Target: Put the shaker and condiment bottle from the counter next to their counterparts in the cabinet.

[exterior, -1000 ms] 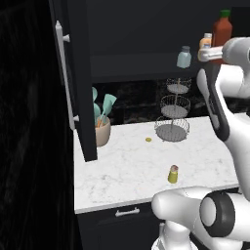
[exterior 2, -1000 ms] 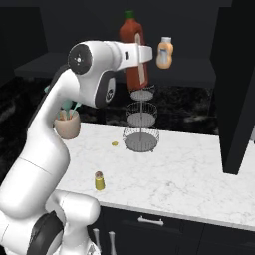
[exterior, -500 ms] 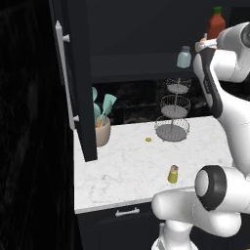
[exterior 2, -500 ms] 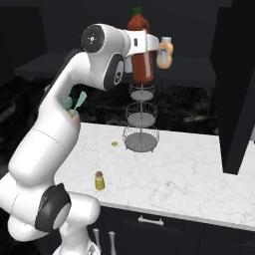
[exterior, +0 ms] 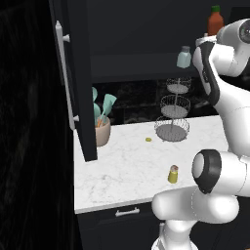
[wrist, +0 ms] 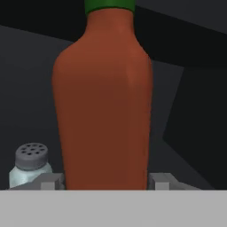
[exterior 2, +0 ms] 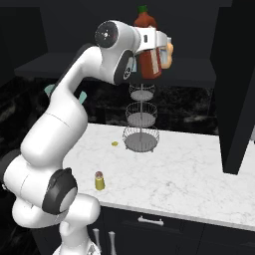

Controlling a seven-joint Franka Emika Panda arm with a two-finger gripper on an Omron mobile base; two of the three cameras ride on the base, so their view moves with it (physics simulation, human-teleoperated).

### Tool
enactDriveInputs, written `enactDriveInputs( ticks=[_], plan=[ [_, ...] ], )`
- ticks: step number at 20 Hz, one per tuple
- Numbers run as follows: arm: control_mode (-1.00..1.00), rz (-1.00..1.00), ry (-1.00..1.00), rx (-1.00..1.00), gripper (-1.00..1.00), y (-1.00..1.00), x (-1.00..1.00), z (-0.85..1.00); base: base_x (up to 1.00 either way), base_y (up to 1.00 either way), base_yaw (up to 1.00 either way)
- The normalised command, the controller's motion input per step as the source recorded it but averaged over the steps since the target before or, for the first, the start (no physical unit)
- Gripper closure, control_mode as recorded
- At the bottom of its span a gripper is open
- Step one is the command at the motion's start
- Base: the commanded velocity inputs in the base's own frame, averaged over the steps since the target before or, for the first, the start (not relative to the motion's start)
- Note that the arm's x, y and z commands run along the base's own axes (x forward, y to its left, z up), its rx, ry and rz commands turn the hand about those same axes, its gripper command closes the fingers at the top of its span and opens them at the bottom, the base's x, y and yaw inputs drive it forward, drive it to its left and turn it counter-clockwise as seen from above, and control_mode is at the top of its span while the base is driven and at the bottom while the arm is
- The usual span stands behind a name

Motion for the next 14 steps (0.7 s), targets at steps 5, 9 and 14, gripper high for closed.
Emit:
enactDriveInputs(
  ticks=[5,9,14],
  plan=[
    [-1.00,0.00,0.00,0.01,1.00,-0.02,0.38,0.00,0.00,0.00,0.00],
    [-1.00,-0.02,0.00,0.08,1.00,0.00,0.16,0.00,0.00,0.00,0.00],
    [-1.00,-0.13,0.02,0.27,1.00,-0.08,0.02,0.01,0.00,0.00,0.00]
  ],
)
